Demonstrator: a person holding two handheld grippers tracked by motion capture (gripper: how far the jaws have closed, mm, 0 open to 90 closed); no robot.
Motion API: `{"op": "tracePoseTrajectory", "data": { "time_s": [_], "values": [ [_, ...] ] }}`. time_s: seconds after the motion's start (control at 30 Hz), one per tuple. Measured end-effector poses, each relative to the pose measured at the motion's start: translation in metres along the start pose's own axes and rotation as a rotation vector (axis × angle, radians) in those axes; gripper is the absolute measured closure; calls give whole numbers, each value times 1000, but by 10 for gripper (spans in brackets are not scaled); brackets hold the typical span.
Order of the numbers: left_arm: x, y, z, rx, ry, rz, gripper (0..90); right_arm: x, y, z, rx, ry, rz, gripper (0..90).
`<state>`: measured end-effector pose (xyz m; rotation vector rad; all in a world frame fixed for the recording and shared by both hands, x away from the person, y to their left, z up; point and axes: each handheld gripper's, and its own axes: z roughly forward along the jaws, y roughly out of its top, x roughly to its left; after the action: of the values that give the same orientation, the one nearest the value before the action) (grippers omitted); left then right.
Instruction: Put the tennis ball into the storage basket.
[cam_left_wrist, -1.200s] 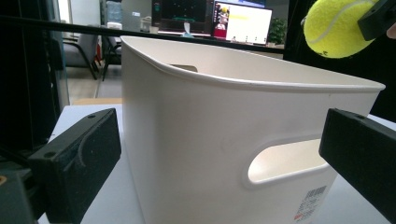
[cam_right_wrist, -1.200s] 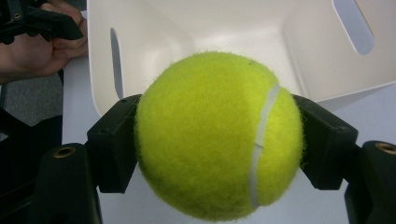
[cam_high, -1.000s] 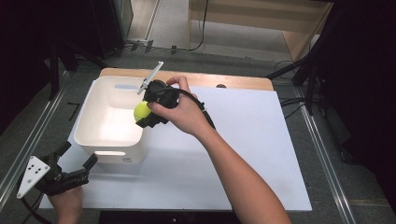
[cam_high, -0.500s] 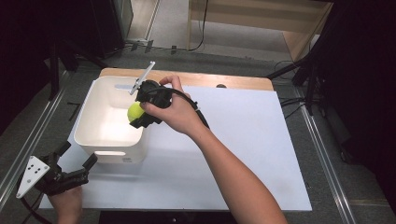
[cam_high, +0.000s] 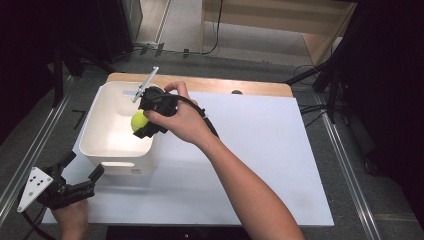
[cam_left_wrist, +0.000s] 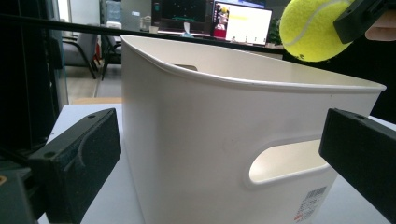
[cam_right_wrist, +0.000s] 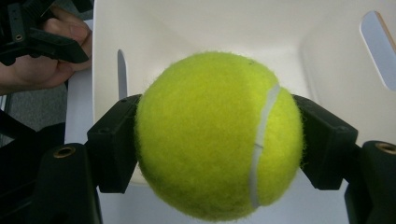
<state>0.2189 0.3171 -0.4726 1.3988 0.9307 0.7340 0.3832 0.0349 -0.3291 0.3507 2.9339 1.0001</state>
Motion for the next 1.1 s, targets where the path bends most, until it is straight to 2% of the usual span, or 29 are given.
{"op": "tracePoseTrajectory", "data": {
  "time_s": [0.1, 0.13, 0.57, 1.1],
  "values": [
    [0, 0, 0, -1, 0, -1, 0, 1, 2, 3, 8, 3, 10, 232],
    [0, 0, 0, -1, -1, -1, 0, 0, 2, 4, 1, 4, -3, 232],
    [0, 0, 0, -4, -2, -6, 0, 1, 5, 18, 12, 13, -13, 232],
    [0, 0, 0, -4, -5, -4, 0, 3, 4, 33, 54, 4, -15, 232]
  ]
}}
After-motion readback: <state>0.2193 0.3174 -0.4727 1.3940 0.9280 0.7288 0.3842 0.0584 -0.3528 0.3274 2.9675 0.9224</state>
